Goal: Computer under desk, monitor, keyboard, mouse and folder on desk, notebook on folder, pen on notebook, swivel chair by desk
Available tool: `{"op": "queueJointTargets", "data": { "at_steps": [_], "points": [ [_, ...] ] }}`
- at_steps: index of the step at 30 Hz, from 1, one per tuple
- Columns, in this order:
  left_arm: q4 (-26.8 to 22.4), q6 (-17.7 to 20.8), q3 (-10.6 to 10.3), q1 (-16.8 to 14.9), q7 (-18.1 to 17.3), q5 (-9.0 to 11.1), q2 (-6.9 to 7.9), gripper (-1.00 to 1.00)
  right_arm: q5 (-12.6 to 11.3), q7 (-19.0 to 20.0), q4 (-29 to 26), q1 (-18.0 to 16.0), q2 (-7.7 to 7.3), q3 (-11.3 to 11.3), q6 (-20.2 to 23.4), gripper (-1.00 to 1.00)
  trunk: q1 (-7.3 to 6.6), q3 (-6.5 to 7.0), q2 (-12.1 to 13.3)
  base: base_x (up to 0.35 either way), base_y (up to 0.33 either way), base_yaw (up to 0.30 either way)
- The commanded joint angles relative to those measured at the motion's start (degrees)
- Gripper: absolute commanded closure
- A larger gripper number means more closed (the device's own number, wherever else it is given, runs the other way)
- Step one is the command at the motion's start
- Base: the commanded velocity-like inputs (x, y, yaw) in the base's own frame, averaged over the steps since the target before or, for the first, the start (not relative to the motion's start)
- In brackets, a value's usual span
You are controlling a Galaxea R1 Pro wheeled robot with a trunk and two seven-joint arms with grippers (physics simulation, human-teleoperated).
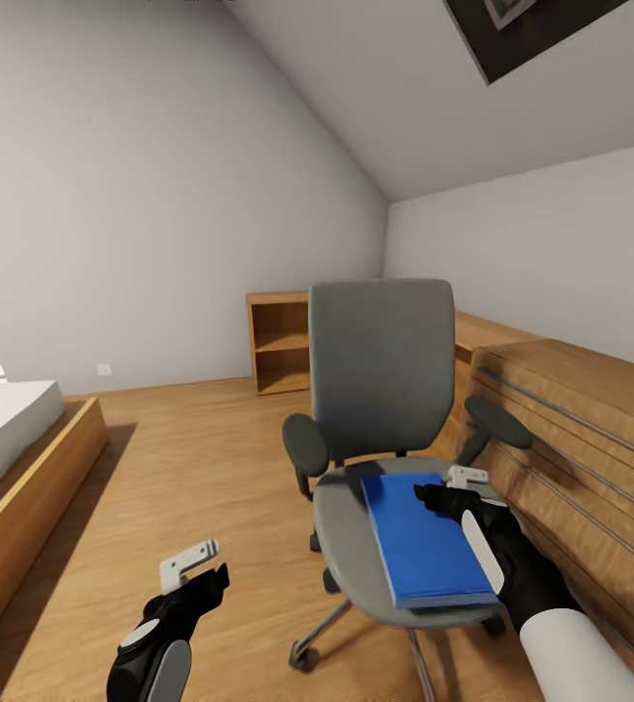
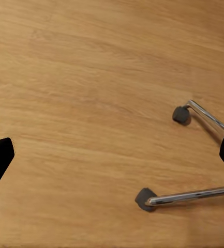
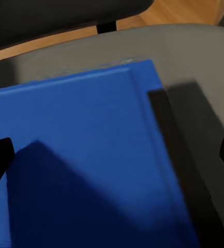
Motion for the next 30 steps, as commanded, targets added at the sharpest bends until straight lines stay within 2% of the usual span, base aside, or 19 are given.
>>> {"op": "queueJointTargets", "data": {
  "at_steps": [1, 30],
  "points": [
    [-0.1, 0.1, 0.0, 0.0, 0.5, 0.6, 0.01, -1.0, -0.6, -0.2, 1.6, 0.0, -0.01, 0.0, 0.3, -1.0, -0.02, -0.07, 0.0, -0.178, 0.0, 0.0],
    [-0.1, 0.1, 0.0, 0.0, 0.5, 0.6, 0.01, -1.0, -0.6, -0.2, 1.5, 0.0, -0.01, 0.0, 0.3, -1.0, -0.02, -0.07, 0.0, -0.149, 0.0, 0.0]
  ]
}}
